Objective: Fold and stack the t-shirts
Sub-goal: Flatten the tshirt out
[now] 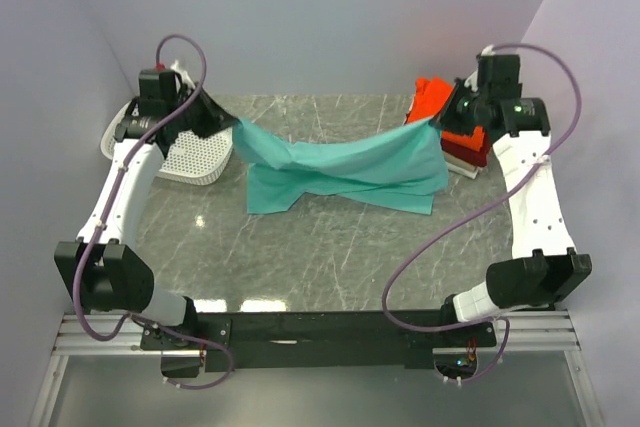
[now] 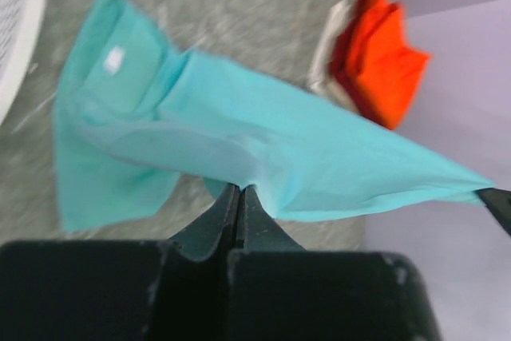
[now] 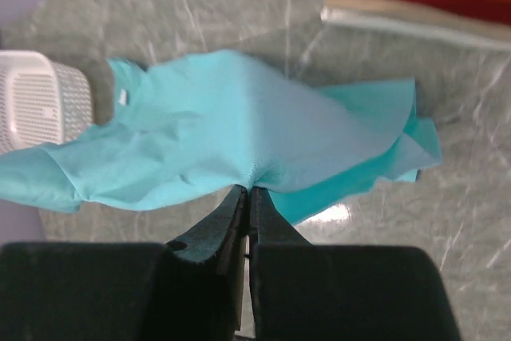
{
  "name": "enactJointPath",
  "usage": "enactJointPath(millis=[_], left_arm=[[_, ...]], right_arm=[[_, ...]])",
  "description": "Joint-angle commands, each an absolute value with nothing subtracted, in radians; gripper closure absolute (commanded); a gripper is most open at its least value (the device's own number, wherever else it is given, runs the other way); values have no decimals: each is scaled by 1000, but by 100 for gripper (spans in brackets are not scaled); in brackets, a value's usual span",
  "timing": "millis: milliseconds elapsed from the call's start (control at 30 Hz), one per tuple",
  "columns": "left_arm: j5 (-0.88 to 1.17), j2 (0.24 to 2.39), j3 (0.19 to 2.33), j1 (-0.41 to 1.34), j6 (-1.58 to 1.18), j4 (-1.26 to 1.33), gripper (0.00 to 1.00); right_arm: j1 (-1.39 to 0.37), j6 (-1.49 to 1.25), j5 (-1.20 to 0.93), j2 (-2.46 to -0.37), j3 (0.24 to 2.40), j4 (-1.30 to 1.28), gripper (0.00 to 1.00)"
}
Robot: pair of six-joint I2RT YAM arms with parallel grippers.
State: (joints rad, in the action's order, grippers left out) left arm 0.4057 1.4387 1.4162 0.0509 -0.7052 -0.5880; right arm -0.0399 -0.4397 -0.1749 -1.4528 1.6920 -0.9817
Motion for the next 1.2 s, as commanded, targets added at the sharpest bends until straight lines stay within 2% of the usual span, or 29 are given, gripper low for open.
enactJointPath(millis=[0,200,300,367,533,700,800,967,1167], left_arm=[[505,1466,1585,48,-810,-463,100],[548,1548,1856,41,-974,-309,100],[546,1529,1861,29,-1052,-154,100],[555,1493,1820,20,-1094,-74,100],[564,1387,1588,3,-1060,-47,100],[549,1255,1280,-46,-1040,-80,100],[538,1215,1256,-52,-982,-164,100],[496,1192,1388,-52,-901,-287,100],[379,1109,1512,-52,-883,-281,100]], right_arm=[[-18,-417,-179,-1469,1886,-1009,100],[-5,-456,-245,-1540,2170,-1006,100],[20,-440,-279,-1551,2241,-970,100],[20,-419,-287,-1508,2217,-928,100],[20,-362,-268,-1320,1892,-755,100],[21,-373,-187,-1224,1625,-808,100],[23,-382,-175,-1184,1542,-811,100],[23,-400,-130,-1161,1623,-822,100],[23,-420,-75,-1123,1797,-795,100]])
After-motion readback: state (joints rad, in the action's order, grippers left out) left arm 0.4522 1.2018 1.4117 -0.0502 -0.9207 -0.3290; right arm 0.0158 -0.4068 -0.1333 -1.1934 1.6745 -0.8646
